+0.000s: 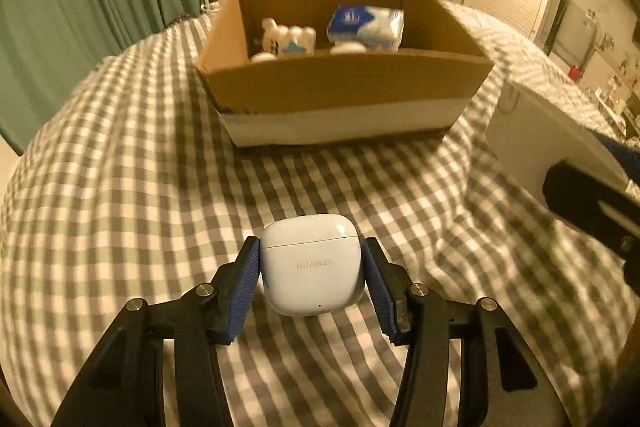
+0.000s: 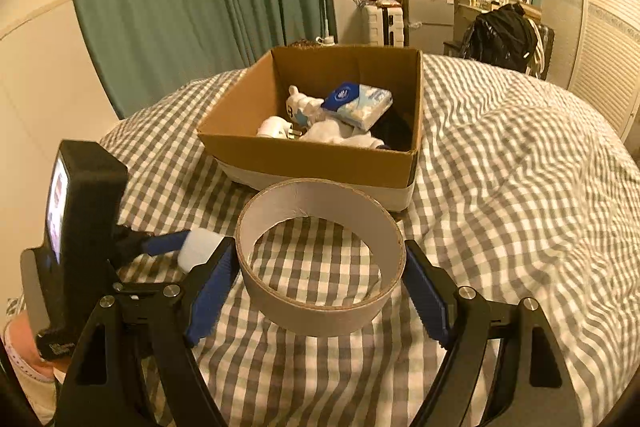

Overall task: Organize objects
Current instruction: 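Carry the earbud case and tape roll over the box with both grippers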

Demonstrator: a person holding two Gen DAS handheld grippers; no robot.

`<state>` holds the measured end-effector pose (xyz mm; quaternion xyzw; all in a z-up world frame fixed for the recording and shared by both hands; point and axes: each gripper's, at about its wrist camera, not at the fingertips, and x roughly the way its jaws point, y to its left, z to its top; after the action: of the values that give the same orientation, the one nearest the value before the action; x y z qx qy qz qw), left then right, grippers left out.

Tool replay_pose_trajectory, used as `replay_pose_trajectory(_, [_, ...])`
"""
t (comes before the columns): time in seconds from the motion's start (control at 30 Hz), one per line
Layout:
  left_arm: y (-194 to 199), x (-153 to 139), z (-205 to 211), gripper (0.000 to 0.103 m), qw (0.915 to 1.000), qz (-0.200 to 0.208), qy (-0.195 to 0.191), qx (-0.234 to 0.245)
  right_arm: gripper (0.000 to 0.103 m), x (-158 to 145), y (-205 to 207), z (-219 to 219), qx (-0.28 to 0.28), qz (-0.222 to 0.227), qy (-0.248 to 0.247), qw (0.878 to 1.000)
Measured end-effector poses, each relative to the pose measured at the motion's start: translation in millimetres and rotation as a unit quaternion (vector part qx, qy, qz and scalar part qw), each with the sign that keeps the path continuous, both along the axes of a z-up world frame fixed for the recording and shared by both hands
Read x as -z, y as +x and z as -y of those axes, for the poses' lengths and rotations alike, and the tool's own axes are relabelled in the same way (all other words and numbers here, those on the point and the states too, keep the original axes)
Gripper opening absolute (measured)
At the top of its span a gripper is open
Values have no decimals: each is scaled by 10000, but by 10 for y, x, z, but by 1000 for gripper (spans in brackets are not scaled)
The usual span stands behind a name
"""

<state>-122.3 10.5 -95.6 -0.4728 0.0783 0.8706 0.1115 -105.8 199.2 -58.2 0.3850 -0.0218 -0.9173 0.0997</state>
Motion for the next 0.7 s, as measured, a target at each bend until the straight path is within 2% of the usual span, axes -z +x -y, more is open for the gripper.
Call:
replay_pose_trajectory(0.23, [313,-478,92,52,9992,-378,103,-48,80,-346,295,-4,13,-322,47,9995])
replay_pose_trajectory(0.37, [409,-869,126,53,9974,-691,194,-51,80,-603,425,73,-72,-601,134,9981])
replay_pose_trajectory(0.53, [369,-1265,114,53,9937,-1082,301,22,80,-963,440,158,-145,-1035,300,9941])
replay_pose_trajectory(0.7, [86,-1521,79,53,9898,-1383,345,30,80,-1242,241,217,-226,-1352,350,9899])
